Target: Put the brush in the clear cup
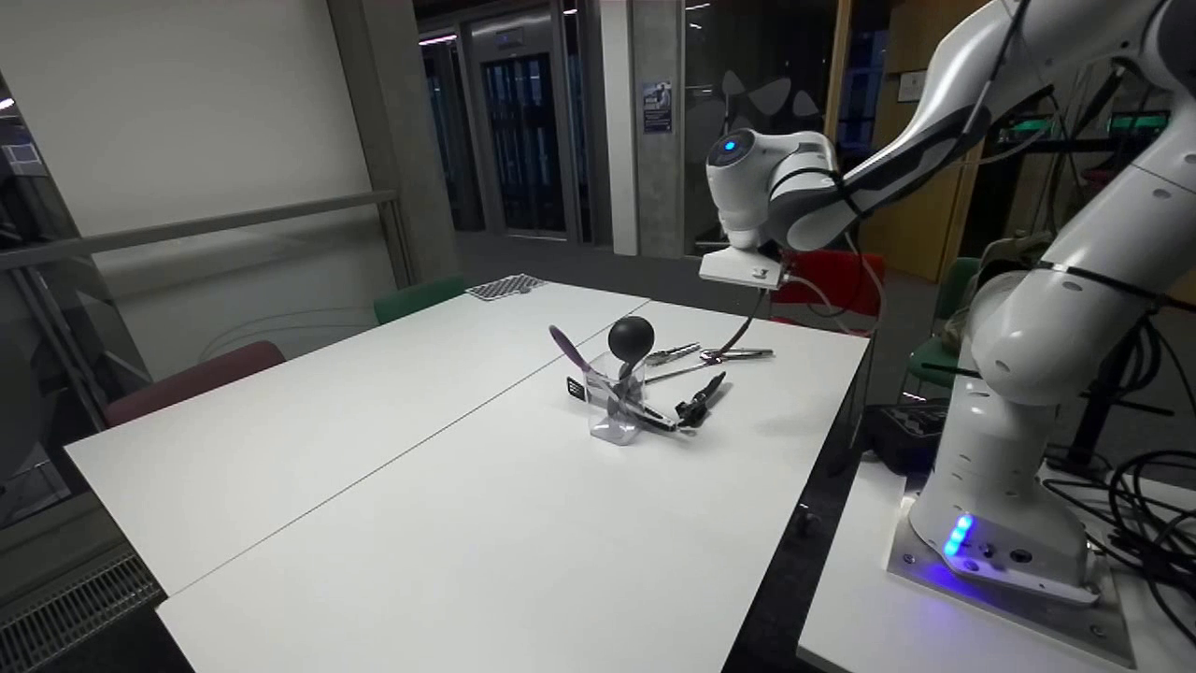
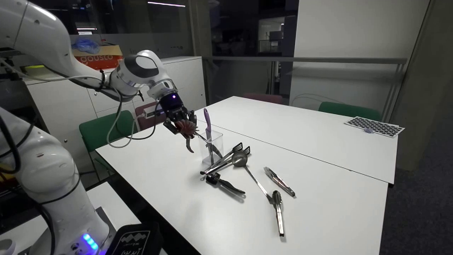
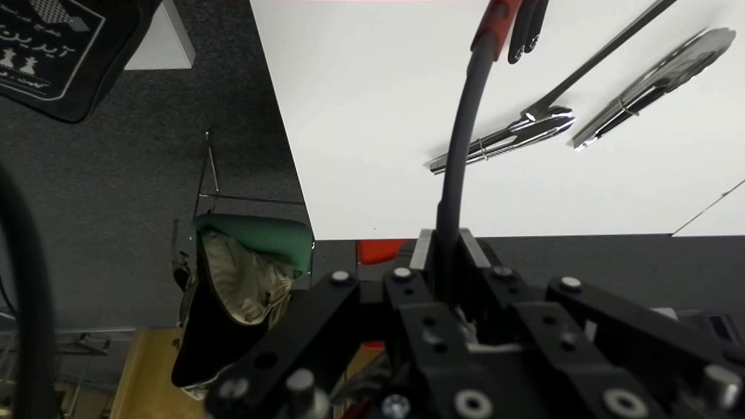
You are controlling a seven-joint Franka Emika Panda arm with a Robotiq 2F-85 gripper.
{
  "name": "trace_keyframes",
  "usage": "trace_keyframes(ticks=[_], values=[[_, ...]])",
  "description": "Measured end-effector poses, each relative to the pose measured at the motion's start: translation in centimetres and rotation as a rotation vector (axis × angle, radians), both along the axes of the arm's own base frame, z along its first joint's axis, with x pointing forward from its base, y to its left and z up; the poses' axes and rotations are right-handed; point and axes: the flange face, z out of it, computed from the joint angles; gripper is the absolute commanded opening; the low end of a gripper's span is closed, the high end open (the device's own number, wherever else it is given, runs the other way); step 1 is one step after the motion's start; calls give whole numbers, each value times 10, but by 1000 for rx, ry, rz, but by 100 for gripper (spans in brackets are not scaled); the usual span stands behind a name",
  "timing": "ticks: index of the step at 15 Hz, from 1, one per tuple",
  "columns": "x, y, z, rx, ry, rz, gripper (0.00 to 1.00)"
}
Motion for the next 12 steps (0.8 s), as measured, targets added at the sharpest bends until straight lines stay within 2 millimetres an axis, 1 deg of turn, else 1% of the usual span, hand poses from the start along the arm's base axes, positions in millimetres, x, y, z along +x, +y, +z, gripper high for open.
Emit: trace_keyframes(ticks=[2, 3, 6, 9, 10, 12], values=[[-15, 8, 6, 32, 6, 38, 3], [-22, 9, 7, 50, 16, 56, 13], [-34, 8, 3, 82, 69, 119, 13], [-36, 7, 2, 85, 77, 126, 13], [-36, 7, 2, 85, 78, 126, 3], [-36, 7, 2, 85, 78, 123, 3]])
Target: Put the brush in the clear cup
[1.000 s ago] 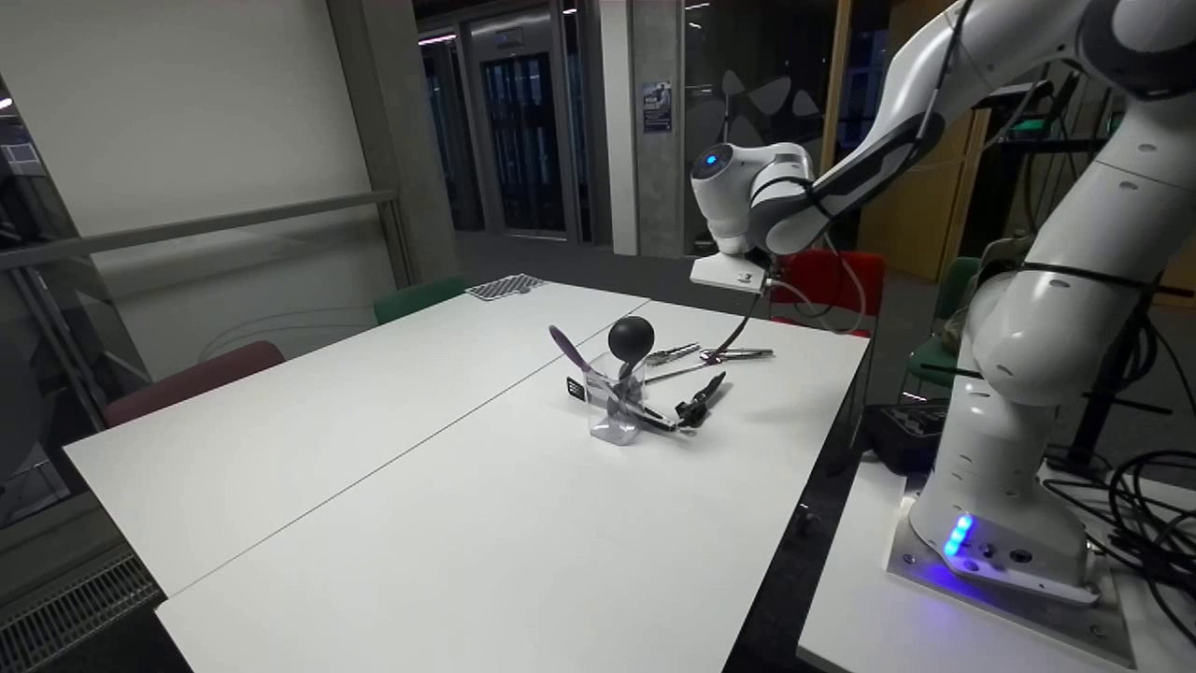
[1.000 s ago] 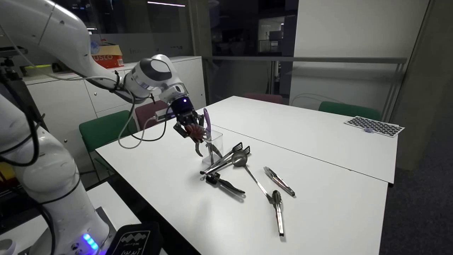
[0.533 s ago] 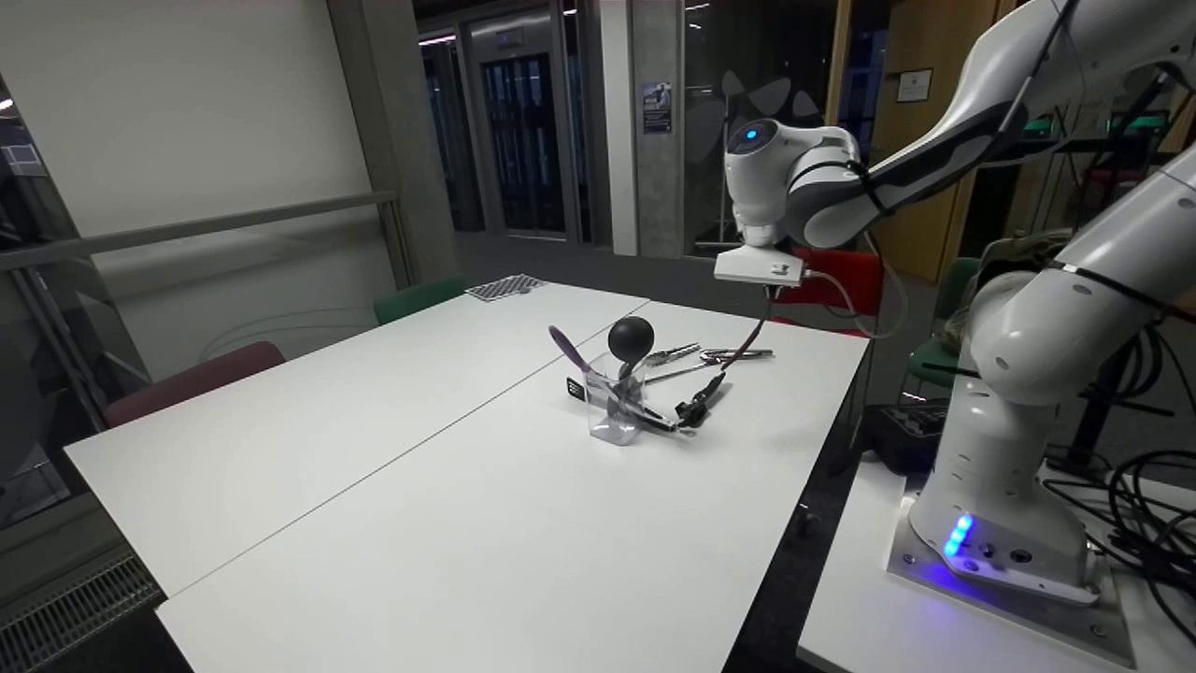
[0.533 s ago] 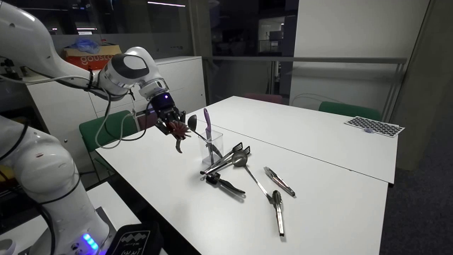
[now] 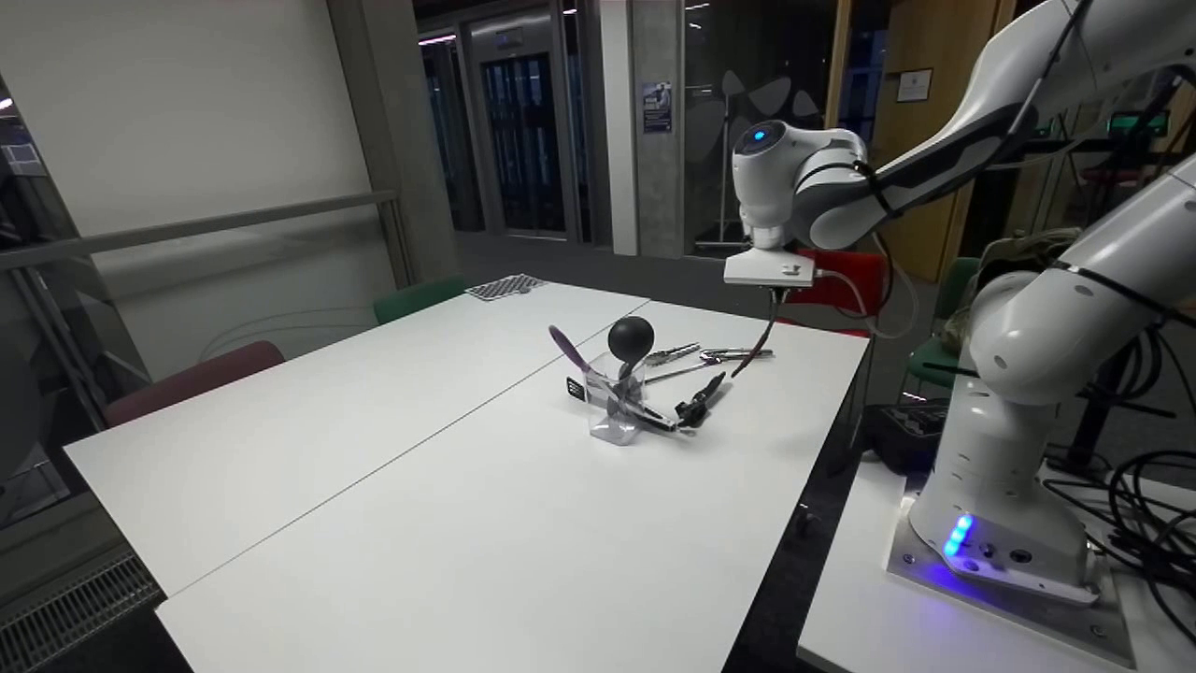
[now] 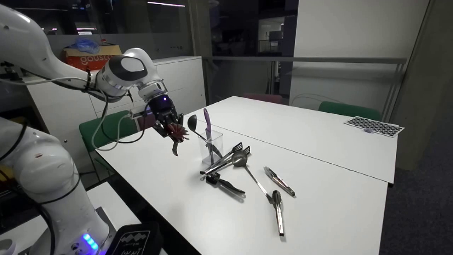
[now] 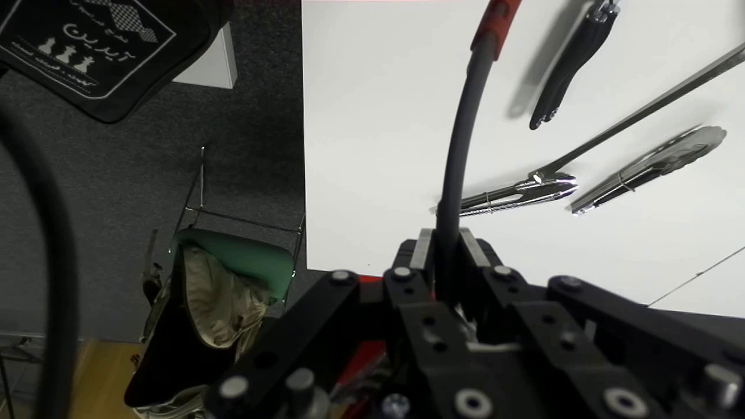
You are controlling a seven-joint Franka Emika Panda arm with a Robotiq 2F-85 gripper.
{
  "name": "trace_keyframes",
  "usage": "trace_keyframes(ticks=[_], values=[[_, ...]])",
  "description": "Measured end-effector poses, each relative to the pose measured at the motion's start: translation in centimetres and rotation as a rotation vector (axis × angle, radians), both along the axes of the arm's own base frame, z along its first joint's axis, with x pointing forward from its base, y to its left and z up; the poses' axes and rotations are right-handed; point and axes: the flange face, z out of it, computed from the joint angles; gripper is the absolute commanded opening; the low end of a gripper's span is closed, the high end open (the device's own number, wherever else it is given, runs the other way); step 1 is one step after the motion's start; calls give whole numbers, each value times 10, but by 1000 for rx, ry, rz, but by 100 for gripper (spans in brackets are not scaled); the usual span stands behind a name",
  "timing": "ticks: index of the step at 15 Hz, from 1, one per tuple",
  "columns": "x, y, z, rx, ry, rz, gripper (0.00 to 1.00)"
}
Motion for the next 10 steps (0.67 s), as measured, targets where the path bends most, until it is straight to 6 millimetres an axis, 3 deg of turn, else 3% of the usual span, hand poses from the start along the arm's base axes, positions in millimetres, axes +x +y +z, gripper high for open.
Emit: trace_keyframes(ticks=[2, 4, 6, 10], values=[[0, 2, 3, -23, -6, -12, 3], [-1, 8, 17, -87, -19, -59, 3], [-3, 17, 47, -173, -30, -113, 3], [-8, 36, 125, -358, -54, -190, 3]])
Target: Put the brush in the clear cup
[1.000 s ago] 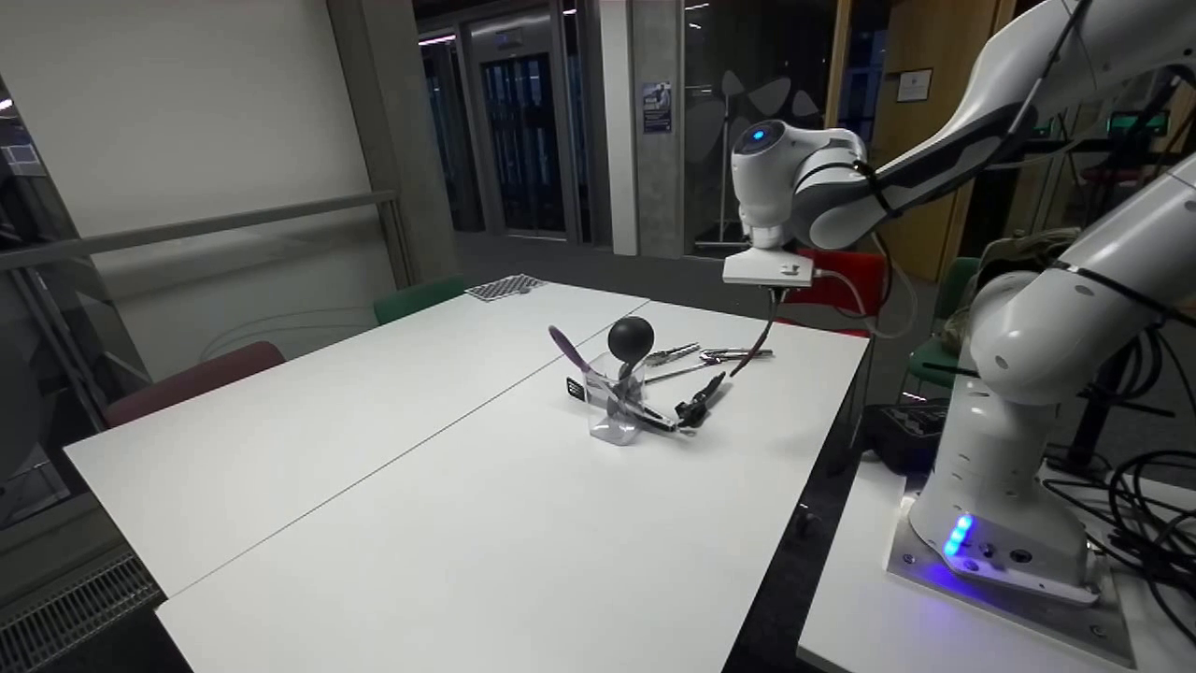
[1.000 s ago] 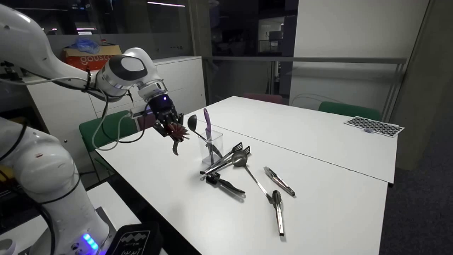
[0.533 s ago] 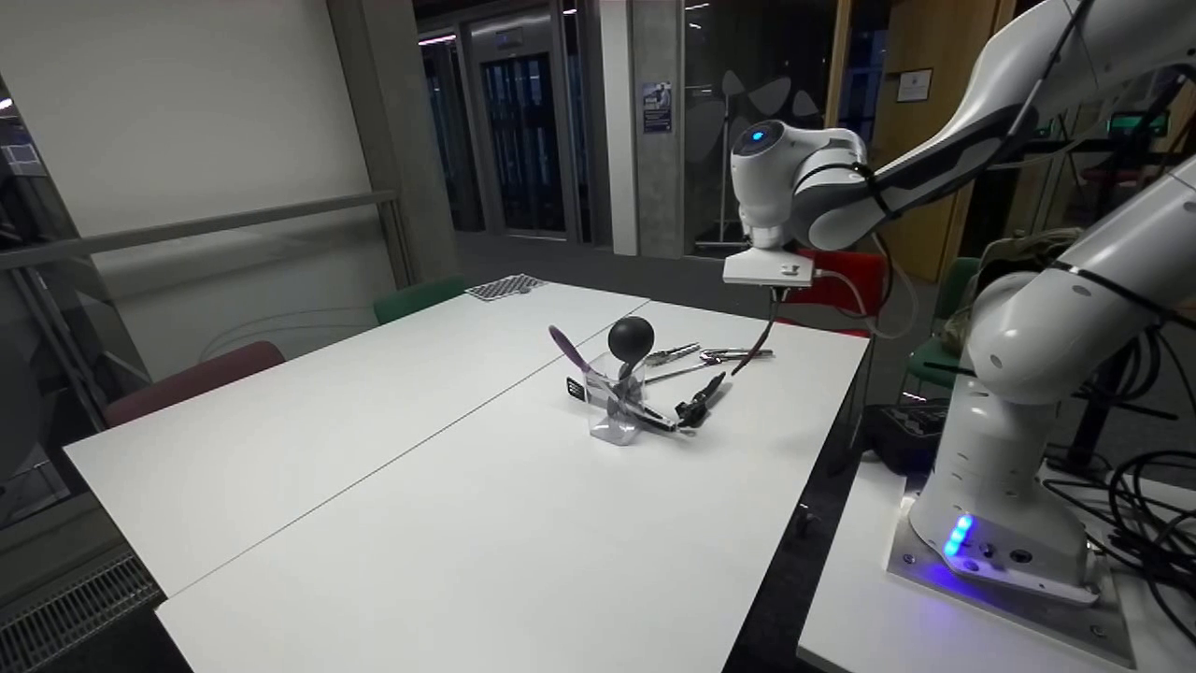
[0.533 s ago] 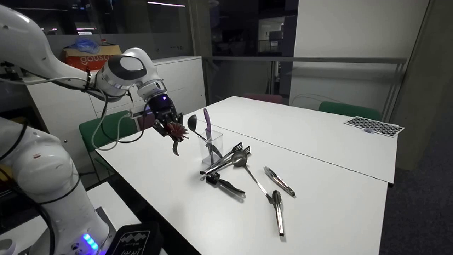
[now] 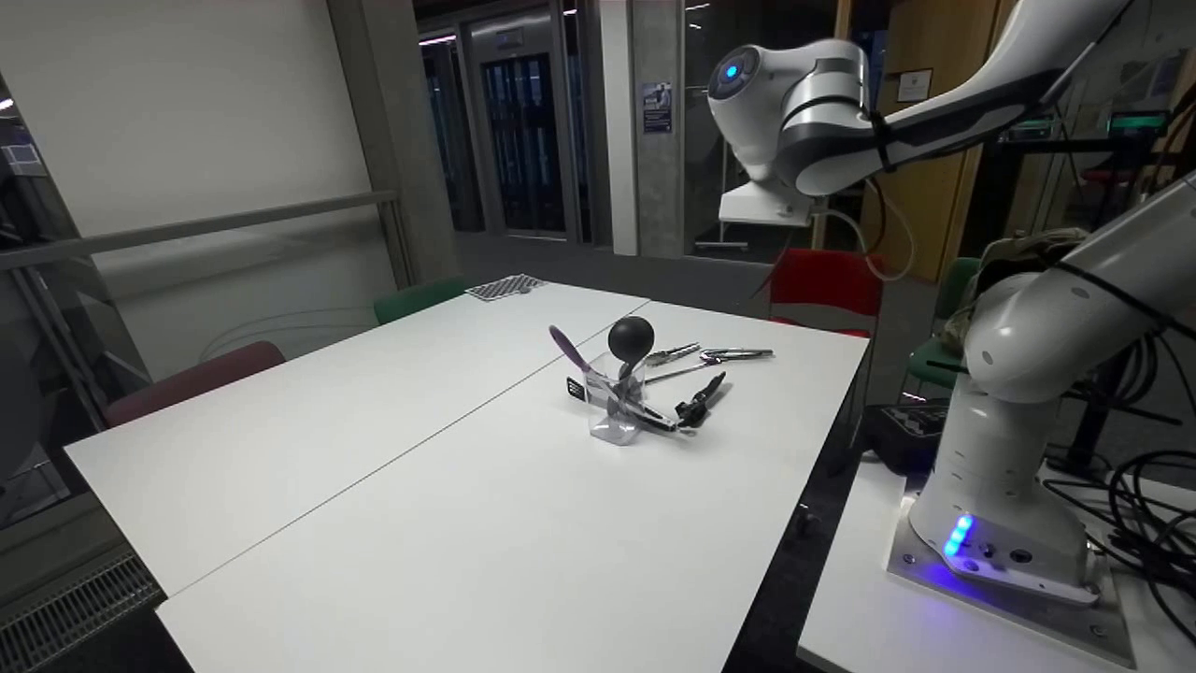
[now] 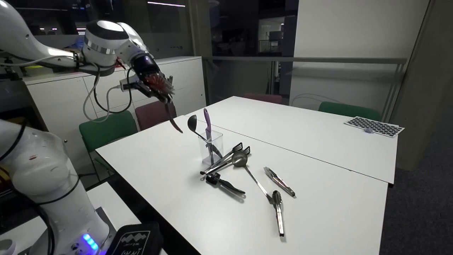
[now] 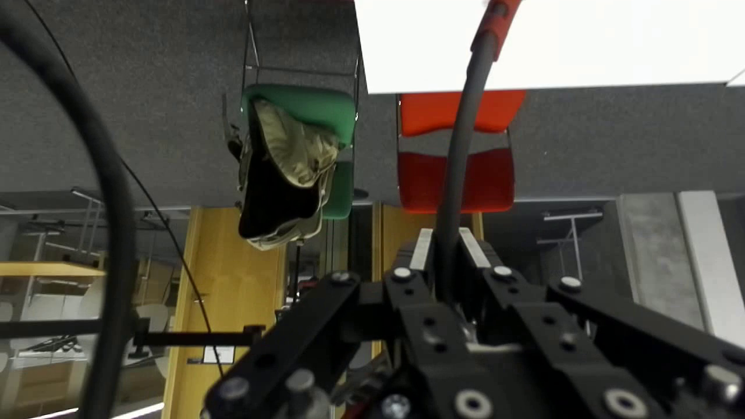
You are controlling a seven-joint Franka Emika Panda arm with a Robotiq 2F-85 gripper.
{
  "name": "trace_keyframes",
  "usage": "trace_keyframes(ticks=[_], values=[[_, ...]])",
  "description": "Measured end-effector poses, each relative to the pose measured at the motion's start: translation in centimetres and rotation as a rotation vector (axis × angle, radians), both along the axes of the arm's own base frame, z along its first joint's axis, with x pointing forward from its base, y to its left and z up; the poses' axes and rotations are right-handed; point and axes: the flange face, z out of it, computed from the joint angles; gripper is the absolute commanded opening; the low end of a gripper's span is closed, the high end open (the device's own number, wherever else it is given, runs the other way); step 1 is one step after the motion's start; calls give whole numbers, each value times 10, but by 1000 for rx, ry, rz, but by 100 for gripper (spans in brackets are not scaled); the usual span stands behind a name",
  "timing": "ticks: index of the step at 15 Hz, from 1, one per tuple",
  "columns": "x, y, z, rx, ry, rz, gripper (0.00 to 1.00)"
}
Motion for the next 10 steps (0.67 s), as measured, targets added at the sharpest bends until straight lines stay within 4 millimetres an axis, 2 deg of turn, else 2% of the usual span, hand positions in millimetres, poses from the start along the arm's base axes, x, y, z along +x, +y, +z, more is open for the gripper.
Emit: trace_keyframes(ticks=[2, 4, 7, 10], values=[[4, 6, 34, -67, -15, -10, 3], [17, 10, 58, -93, -19, 33, 3], [48, 20, 78, -67, -8, 146, 3], [82, 29, 88, -40, 10, 240, 3]])
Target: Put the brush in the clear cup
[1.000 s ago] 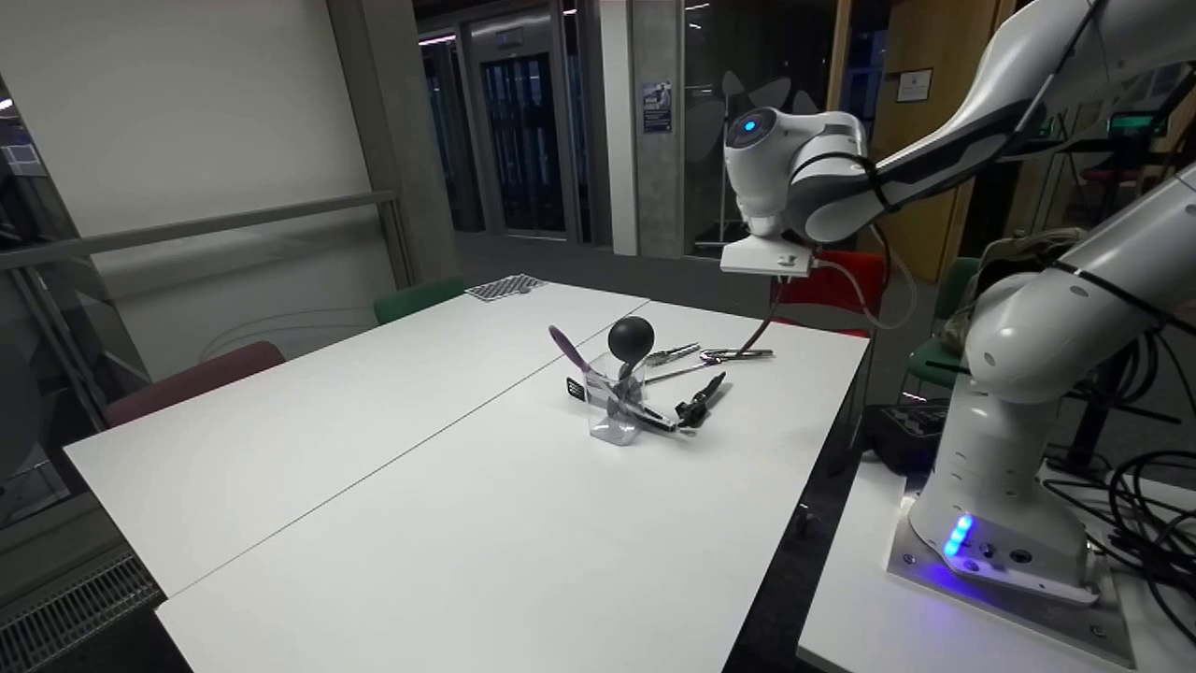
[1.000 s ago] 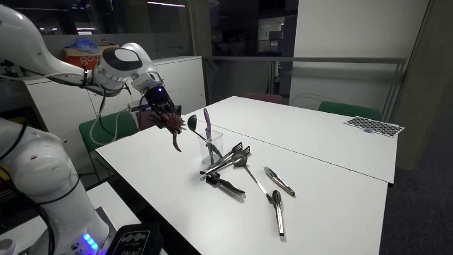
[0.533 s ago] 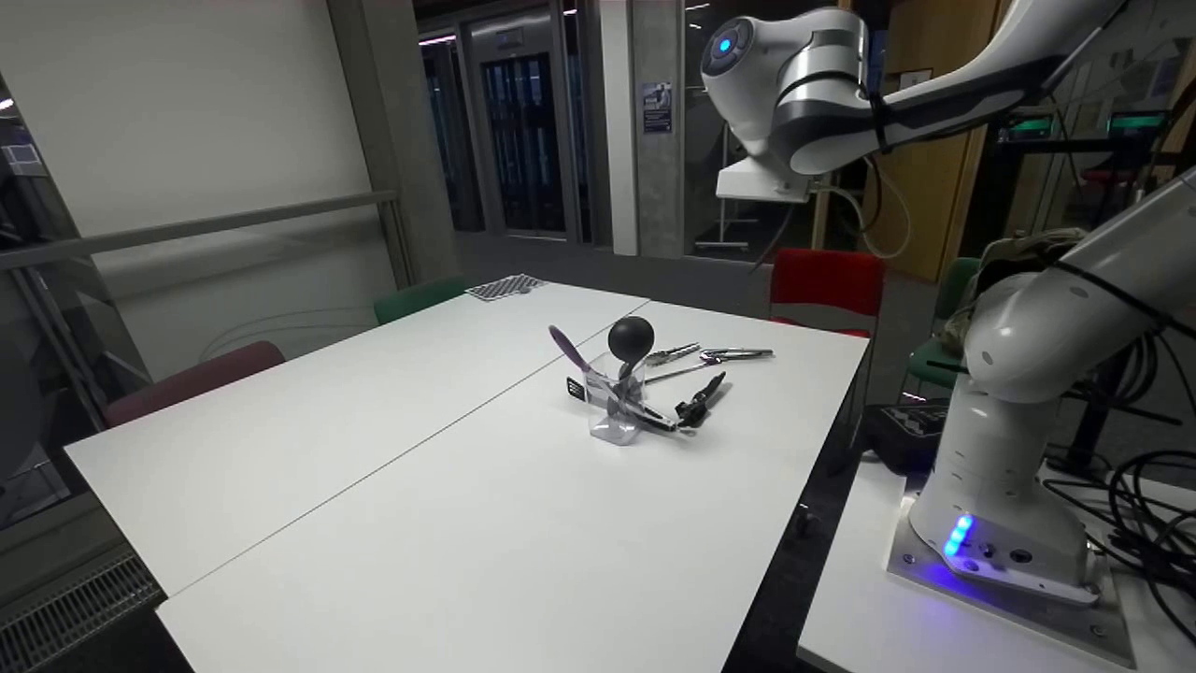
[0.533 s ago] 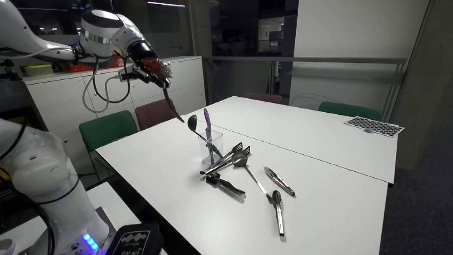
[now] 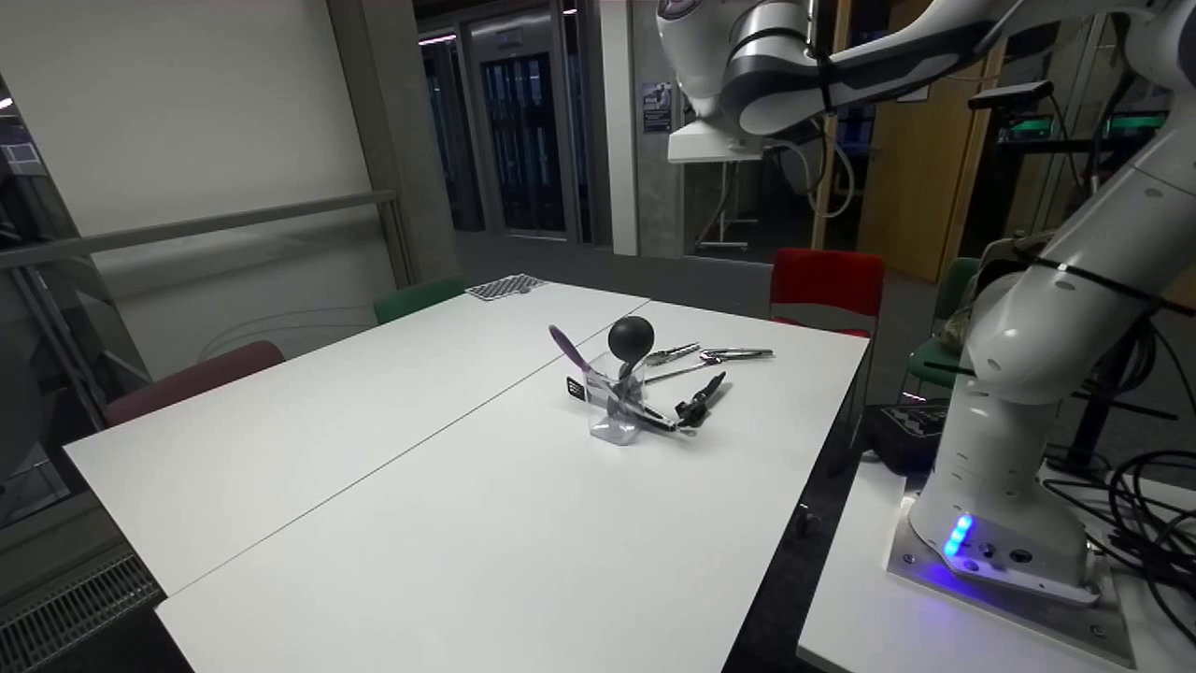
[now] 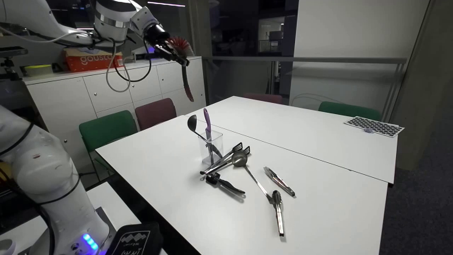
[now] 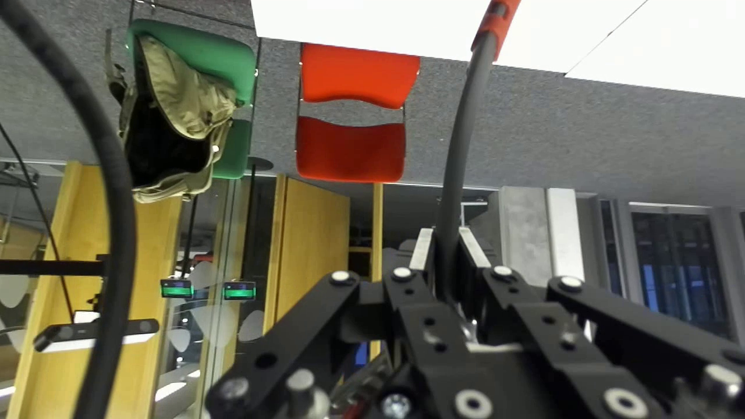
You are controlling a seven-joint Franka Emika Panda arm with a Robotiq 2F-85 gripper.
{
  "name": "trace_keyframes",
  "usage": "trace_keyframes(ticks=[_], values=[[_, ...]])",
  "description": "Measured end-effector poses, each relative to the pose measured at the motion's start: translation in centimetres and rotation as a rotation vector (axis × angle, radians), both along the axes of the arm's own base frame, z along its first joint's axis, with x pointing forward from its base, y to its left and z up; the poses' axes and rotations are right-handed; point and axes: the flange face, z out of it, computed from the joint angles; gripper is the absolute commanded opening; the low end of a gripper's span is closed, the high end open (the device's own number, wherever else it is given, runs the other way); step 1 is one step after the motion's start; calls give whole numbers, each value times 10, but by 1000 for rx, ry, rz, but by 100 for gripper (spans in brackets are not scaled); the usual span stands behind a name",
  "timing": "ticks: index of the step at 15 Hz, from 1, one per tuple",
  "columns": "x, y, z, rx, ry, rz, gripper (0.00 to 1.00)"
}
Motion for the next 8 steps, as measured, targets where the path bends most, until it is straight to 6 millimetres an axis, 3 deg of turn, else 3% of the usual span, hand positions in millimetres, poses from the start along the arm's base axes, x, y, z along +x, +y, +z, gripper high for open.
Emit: trace_keyframes(ticks=[4, 8], values=[[43, 5, -1, 14, 55, 53, 3], [86, 4, -22, 28, 135, 78, 3]])
